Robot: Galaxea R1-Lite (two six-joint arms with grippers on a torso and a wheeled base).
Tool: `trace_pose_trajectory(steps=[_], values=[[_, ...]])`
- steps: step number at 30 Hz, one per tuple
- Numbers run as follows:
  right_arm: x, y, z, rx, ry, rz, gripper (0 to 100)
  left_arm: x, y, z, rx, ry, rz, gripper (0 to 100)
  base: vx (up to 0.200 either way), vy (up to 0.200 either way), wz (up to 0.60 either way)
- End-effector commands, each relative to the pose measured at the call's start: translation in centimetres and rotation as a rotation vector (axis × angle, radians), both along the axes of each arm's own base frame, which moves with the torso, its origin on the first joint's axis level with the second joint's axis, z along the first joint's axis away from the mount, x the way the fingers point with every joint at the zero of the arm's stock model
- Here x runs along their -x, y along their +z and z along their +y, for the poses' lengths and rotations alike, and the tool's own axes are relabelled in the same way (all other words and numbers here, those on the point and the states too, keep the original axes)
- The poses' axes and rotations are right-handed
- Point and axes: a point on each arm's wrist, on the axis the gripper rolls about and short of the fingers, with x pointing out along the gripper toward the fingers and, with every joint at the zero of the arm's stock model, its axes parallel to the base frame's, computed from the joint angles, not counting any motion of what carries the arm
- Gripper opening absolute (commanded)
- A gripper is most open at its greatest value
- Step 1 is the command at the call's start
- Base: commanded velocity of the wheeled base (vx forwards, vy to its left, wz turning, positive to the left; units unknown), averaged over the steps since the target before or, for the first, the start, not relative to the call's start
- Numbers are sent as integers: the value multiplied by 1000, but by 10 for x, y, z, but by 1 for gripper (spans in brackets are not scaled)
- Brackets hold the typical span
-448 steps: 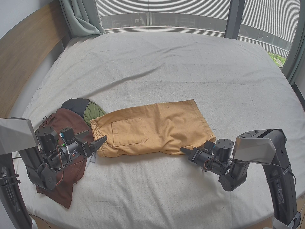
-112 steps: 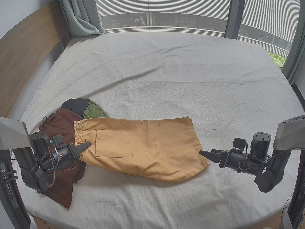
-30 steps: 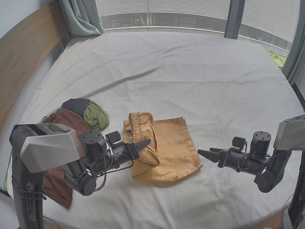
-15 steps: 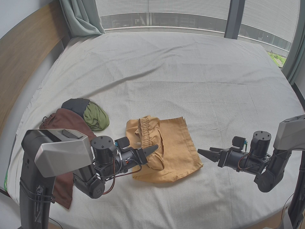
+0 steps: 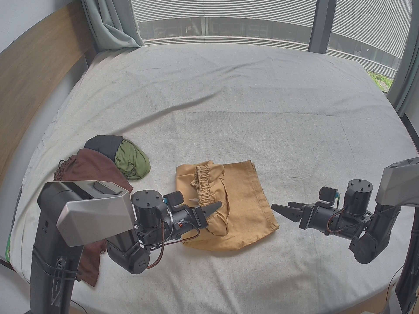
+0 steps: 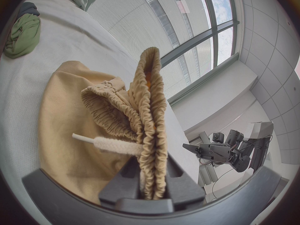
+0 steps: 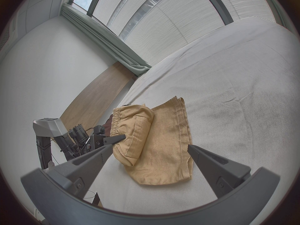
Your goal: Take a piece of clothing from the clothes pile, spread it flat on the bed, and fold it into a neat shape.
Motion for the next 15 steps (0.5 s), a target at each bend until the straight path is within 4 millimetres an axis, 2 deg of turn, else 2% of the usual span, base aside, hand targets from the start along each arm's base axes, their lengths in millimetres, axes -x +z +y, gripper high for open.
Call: trace_pose_trajectory(steps=[1,15], values=[[0,0,0,0,1,1,100,-3,-1,-2,4,5,-8,100,0,0,0],[0,-1,0,0,1,2,100,-3,5,-8,-9,35,-59,100,0,0,0]])
